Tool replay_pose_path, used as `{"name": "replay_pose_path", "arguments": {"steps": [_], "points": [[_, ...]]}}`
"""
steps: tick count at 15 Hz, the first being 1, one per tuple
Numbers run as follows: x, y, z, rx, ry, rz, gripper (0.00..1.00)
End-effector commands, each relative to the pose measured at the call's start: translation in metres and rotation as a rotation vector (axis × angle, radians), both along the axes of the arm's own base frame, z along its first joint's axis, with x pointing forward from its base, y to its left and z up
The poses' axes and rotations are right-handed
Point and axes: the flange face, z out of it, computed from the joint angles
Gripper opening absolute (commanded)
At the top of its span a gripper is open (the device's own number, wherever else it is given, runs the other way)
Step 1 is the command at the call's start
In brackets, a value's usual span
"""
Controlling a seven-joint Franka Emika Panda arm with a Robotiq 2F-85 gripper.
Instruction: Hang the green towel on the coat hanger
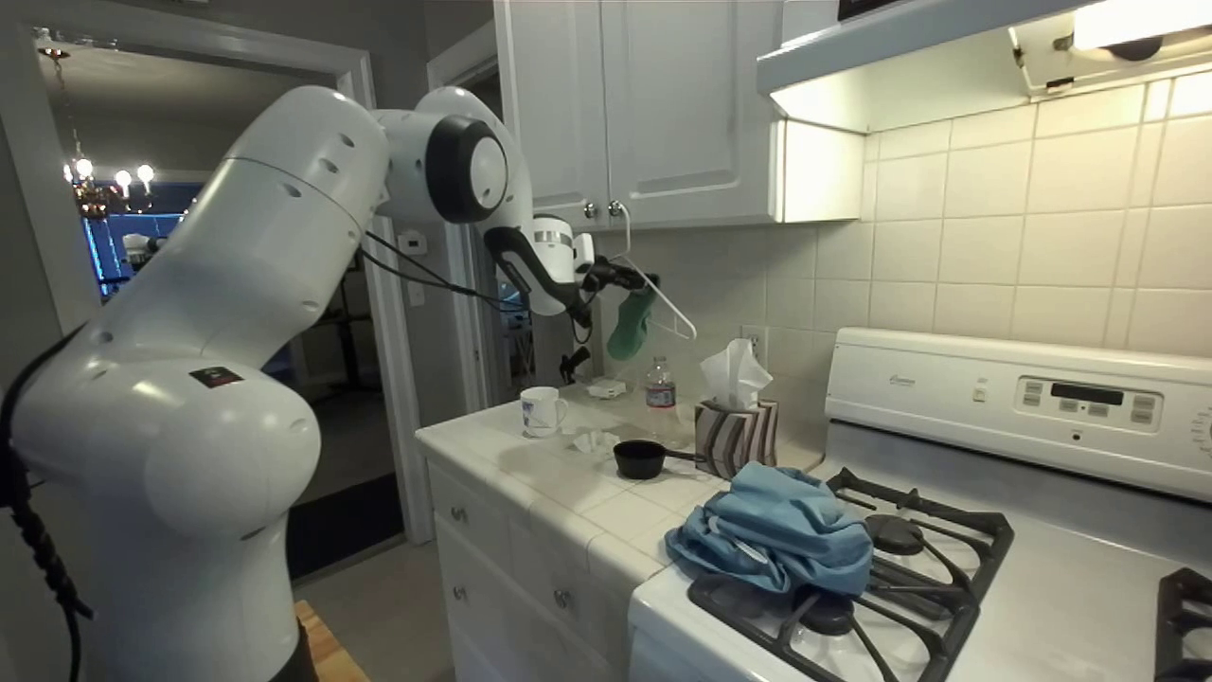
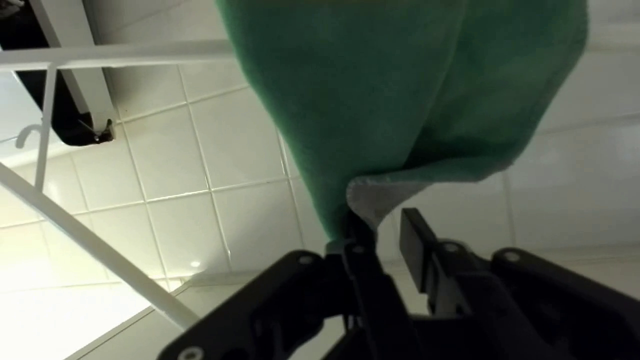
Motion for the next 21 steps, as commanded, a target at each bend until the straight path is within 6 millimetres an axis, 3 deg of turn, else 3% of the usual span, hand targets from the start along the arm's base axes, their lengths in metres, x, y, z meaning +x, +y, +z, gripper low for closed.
{"name": "replay_pose_path", "arguments": {"steps": [1,5,8,15,19,21], "points": [[-0.012,0.019,0.006,0.039,0.035,0.03,0.55],[-0.043,0.042,0.016,0.098,0.099,0.131,0.82],[-0.062,0.041,0.029,0.085,0.148,0.122,0.99],[-0.111,0.034,0.057,0.055,0.314,0.131,1.0],[-0.145,0.035,0.083,0.148,0.463,0.227,1.0],[-0.162,0.032,0.086,0.178,0.555,0.263,1.0]]}}
